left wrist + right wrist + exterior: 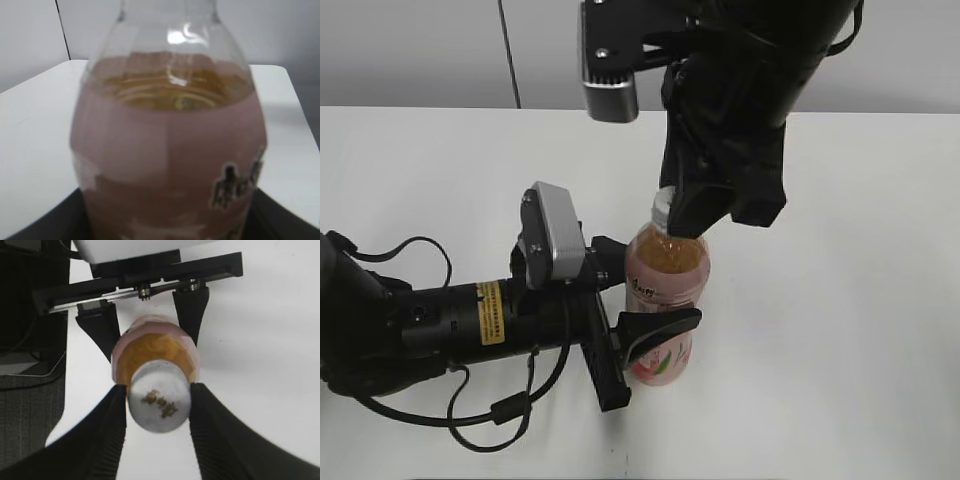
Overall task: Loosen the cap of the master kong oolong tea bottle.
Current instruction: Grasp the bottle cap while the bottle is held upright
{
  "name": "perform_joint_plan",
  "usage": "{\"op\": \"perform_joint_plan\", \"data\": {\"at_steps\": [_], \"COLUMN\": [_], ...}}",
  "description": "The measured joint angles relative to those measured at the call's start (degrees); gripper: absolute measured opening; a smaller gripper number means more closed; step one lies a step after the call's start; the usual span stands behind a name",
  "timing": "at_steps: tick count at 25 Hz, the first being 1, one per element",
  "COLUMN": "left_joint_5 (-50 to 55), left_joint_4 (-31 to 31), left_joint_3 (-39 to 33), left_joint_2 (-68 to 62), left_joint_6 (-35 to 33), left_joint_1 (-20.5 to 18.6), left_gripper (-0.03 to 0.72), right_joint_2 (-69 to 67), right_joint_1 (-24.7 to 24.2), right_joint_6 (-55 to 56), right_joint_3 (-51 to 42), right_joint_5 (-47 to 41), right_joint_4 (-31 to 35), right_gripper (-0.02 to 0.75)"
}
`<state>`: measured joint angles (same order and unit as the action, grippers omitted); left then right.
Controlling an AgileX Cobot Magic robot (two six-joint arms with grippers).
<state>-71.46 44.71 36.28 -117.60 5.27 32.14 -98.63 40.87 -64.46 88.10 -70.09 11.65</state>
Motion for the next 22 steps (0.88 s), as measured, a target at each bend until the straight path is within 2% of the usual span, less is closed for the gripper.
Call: {"op": "perform_joint_plan", "data": {"at_steps": [5,8,10,14,18,20,22], "left_joint_5": [0.12,0.12,0.12,0.17,0.17,0.17,0.17], "left_joint_4": [-0.65,-0.64,-0.64,-0.77,-0.89,-1.08,-1.28], "left_joint_3": [0.0,0.0,0.0,0.0,0.0,0.0,0.0], "left_joint_2": [0.0,0.0,0.0,0.0,0.0,0.0,0.0], "left_joint_6": [0.11,0.11,0.16,0.17,0.21,0.21,0.23], "left_joint_1": [0.0,0.05,0.05,0.05,0.05,0.05,0.05], "left_gripper": [0.394,0.394,0.394,0.394,0.394,0.394,0.393], "right_joint_2": [0.0,0.0,0.0,0.57,1.18,1.18,1.18], "right_joint_1": [0.0,0.0,0.0,0.0,0.0,0.0,0.0], "right_joint_6": [6.11,10.33,16.87,38.28,66.77,76.71,81.85], "right_joint_3": [0.0,0.0,0.49,4.29,7.38,7.58,7.58], "right_joint_5": [0.0,0.0,0.0,0.0,0.0,0.0,0.0], "right_joint_4": [1.8,1.89,1.93,1.21,-2.73,-3.5,-2.57], "right_gripper": [0.48,0.516,0.522,0.525,0.525,0.525,0.525]}}
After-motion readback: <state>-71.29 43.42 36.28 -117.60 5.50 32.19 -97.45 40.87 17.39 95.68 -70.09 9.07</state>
